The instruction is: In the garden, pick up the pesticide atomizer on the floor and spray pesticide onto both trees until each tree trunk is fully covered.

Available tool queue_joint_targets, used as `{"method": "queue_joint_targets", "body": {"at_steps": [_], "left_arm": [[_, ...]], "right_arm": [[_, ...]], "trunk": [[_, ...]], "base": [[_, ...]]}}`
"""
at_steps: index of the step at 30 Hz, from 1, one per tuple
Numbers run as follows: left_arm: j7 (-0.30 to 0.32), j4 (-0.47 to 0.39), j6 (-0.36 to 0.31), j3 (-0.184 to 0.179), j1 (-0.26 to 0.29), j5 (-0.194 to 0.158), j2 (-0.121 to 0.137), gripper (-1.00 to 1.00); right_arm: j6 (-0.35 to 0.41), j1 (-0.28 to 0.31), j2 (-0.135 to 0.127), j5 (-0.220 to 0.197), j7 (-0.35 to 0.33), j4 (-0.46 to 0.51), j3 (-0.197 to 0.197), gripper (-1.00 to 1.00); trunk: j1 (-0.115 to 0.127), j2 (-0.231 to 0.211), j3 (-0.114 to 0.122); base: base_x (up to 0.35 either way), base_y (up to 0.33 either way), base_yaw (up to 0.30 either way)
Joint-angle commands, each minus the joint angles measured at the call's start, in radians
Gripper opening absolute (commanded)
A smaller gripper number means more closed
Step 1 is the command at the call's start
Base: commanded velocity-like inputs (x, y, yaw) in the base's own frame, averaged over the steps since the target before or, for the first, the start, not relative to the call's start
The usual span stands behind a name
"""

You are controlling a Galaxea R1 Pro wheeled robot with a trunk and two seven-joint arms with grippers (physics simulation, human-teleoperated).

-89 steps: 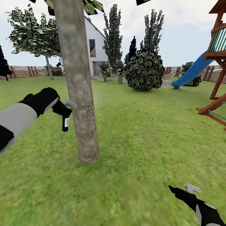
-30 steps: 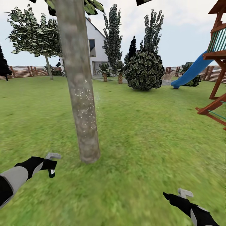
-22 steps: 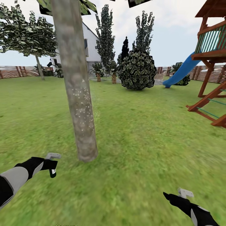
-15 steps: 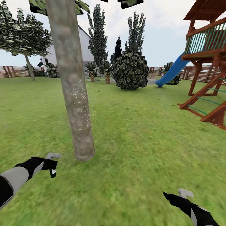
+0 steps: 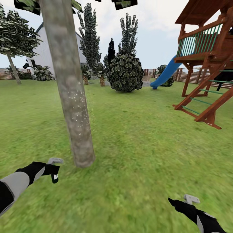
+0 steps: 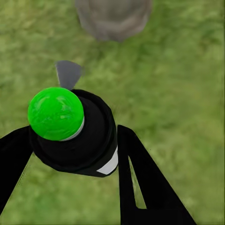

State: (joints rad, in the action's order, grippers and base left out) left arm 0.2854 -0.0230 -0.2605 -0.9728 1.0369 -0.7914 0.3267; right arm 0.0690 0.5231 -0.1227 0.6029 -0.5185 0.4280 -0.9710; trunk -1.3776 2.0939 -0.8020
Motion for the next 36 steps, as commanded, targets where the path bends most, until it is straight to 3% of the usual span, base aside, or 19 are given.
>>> {"method": "queue_joint_targets", "body": {"at_steps": [1, 10, 26, 36], "left_arm": [[0.0, 0.0, 0.0, 0.0, 0.0, 0.0, 0.0, -1.0], [0.0, 0.0, 0.0, 0.0, 0.0, 0.0, 0.0, -1.0], [0.001, 0.0, 0.0, 0.0, 0.0, 0.0, 0.0, -1.0], [0.001, 0.0, -0.002, 0.0, 0.0, 0.0, 0.0, -1.0]], "right_arm": [[0.0, 0.0, 0.0, 0.0, 0.0, 0.0, 0.0, 1.0], [0.0, 0.0, 0.0, 0.0, 0.0, -0.001, 0.0, 1.0], [0.0, 0.0, 0.001, 0.0, 0.0, -0.002, 0.001, 1.0], [0.0, 0.0, 0.003, 0.0, 0.0, -0.002, 0.002, 1.0]], "trunk": [[0.0, 0.0, 0.0], [0.0, 0.0, 0.0], [0.0, 0.0, 0.0], [0.0, 0.0, 0.0]], "base": [[0.0, 0.305, -0.003], [-0.074, 0.309, -0.019], [-0.097, 0.308, -0.256], [-0.174, 0.283, -0.029]]}}
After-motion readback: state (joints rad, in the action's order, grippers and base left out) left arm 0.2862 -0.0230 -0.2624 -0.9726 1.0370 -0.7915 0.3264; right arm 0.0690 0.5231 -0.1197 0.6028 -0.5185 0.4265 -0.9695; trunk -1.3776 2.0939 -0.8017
